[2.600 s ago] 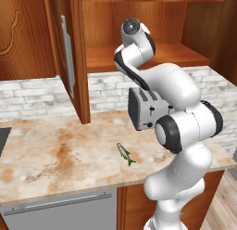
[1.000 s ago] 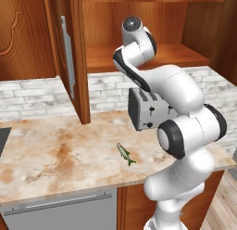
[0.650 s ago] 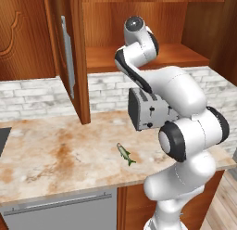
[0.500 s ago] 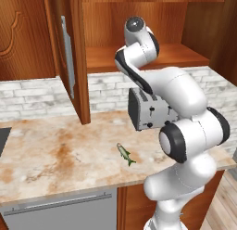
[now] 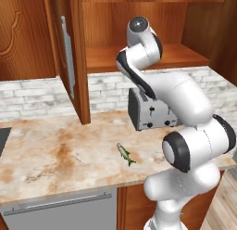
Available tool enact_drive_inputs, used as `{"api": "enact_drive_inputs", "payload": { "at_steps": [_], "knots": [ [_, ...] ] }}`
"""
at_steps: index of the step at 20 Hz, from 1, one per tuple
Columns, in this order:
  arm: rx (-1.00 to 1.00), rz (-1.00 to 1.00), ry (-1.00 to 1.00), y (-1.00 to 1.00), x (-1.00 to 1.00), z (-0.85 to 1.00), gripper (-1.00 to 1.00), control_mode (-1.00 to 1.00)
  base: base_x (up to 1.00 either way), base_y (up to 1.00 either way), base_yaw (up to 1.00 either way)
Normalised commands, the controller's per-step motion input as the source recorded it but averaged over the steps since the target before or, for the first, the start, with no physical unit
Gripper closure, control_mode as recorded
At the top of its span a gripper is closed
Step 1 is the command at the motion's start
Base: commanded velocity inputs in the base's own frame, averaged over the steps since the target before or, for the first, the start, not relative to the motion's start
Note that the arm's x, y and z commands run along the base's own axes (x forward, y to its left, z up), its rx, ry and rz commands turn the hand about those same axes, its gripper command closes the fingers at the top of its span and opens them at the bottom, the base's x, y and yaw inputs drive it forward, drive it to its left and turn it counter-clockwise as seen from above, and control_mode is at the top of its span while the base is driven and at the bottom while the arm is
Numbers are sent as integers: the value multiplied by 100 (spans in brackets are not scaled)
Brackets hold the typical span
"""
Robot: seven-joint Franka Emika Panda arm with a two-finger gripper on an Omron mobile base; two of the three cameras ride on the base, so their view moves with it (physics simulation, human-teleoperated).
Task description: Retrieve the tupperware from the cabinet, then place the raw meat into the tupperware to avoid contamination.
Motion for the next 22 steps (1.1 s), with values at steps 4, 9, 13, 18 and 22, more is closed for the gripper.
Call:
{"api": "enact_drive_inputs", "payload": {
  "at_steps": [4, 9, 13, 18, 22],
  "knots": [
    [0, 6, 0, 0, -69, 0, 100, -100, 0, 0, 0],
    [0, 6, 0, 0, -70, 0, 100, -100, 0, 0, 0],
    [0, 6, 0, 1, -79, 0, 100, -100, 0, 0, 0],
    [0, 5, 0, 5, -75, 0, 100, -100, 0, 0, 0],
    [0, 4, 0, 9, -76, 0, 100, -100, 0, 0, 0]
  ]
}}
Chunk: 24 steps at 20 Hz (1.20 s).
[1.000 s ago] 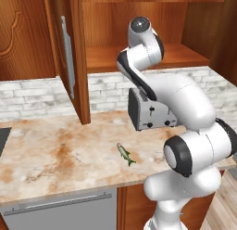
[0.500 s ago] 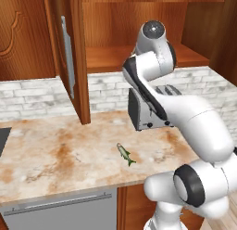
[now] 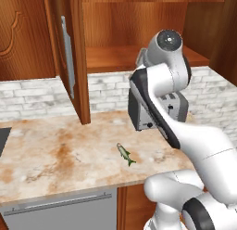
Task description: Retrieve the tupperware from the cabinet, then place the raw meat into the tupperware to avoid contamination.
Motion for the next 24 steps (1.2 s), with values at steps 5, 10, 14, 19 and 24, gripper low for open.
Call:
{"api": "enact_drive_inputs", "payload": {
  "at_steps": [5, 10, 14, 19, 24],
  "knots": [
    [0, 3, 0, 4, -61, -10, 100, -100, 0, 0, 0],
    [0, 1, 1, 0, -40, -27, 100, -100, 0, 0, 0],
    [-1, 0, 2, 0, -29, -32, 100, -100, 0, 0, 0],
    [-2, 0, 3, 0, -6, -40, 100, -100, 0, 0, 0],
    [-1, 0, 6, -5, 0, -45, 100, -100, 0, 0, 0]
  ]
}}
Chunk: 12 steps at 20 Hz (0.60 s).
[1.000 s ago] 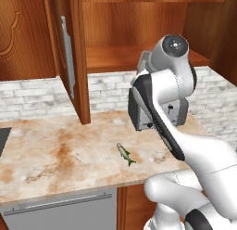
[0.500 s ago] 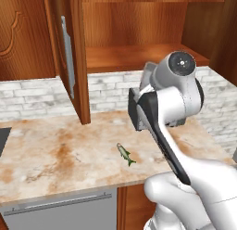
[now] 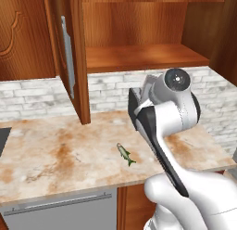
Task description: Retrieve the tupperware from the cabinet, then place the raw meat into the tupperware to avoid contamination.
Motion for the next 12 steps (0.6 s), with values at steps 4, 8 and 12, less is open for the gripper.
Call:
{"api": "enact_drive_inputs", "payload": {
  "at_steps": [4, 8, 12],
  "knots": [
    [0, 0, 9, -15, 4, -51, 100, -100, 0, 0, 0],
    [0, 0, 9, -22, 8, -53, 100, -100, 0, 0, 0],
    [0, 0, 8, -21, 3, -50, 100, -100, 0, 0, 0]
  ]
}}
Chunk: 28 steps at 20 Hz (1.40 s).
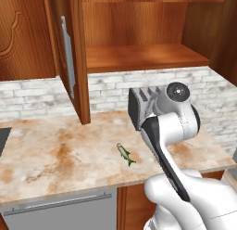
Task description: Retrieve the tupperware from the cabinet, then place the raw meat into the tupperware to avoid contamination.
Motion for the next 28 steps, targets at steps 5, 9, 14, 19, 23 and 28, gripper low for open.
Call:
{"api": "enact_drive_inputs", "payload": {
  "at_steps": [5, 9, 14, 19, 23, 28],
  "knots": [
    [0, 0, 6, -19, 8, -50, 100, -100, 0, 0, 0],
    [-1, 0, 5, -16, 14, -50, 100, -100, 0, 0, 0],
    [-2, 1, 5, -10, 23, -51, 100, -100, 0, 0, 0],
    [-3, 1, 6, -1, 27, -50, 100, -100, 0, 0, 0],
    [-2, 2, 7, 0, 19, -48, 100, -100, 0, 0, 0],
    [-1, 1, 7, 0, 1, -43, 100, -100, 0, 0, 0]
  ]
}}
